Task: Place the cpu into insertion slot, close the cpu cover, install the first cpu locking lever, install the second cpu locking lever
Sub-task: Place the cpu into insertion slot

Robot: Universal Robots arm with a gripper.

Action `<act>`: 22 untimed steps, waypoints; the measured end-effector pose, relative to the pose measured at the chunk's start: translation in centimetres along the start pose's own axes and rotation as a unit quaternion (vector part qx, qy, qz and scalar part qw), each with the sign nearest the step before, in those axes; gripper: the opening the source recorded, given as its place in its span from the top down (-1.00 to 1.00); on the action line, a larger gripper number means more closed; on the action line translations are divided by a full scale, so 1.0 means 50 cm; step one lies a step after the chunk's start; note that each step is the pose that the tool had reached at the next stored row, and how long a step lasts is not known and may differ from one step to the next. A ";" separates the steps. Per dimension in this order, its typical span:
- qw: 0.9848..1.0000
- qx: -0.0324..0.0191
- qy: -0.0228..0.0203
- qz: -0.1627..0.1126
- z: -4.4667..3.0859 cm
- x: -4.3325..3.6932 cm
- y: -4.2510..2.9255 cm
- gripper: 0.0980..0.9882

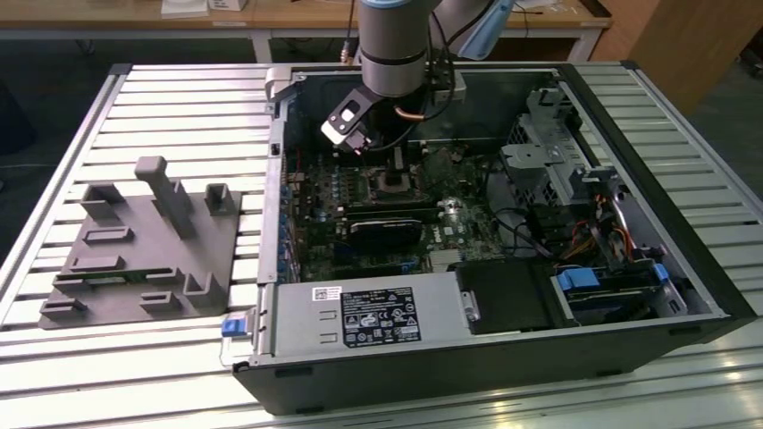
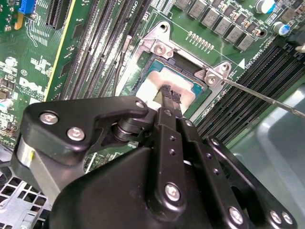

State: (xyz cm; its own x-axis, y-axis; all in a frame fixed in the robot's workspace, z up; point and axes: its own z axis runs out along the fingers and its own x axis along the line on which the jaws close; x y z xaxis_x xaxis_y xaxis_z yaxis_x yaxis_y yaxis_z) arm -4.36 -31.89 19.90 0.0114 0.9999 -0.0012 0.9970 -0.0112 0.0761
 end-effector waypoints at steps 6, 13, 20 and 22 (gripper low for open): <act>1.000 0.000 0.000 0.000 0.002 0.000 0.000 0.98; 1.000 0.000 0.001 0.000 -0.006 0.000 0.001 0.98; 1.000 0.000 0.000 0.000 -0.037 0.000 0.003 0.98; 1.000 0.000 0.001 0.000 -0.047 0.000 0.004 0.98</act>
State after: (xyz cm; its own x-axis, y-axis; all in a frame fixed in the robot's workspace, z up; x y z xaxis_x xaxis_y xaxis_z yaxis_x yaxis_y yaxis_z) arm -4.36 -31.89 22.27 0.0113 0.9999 -0.0001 0.9970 -0.0112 0.0764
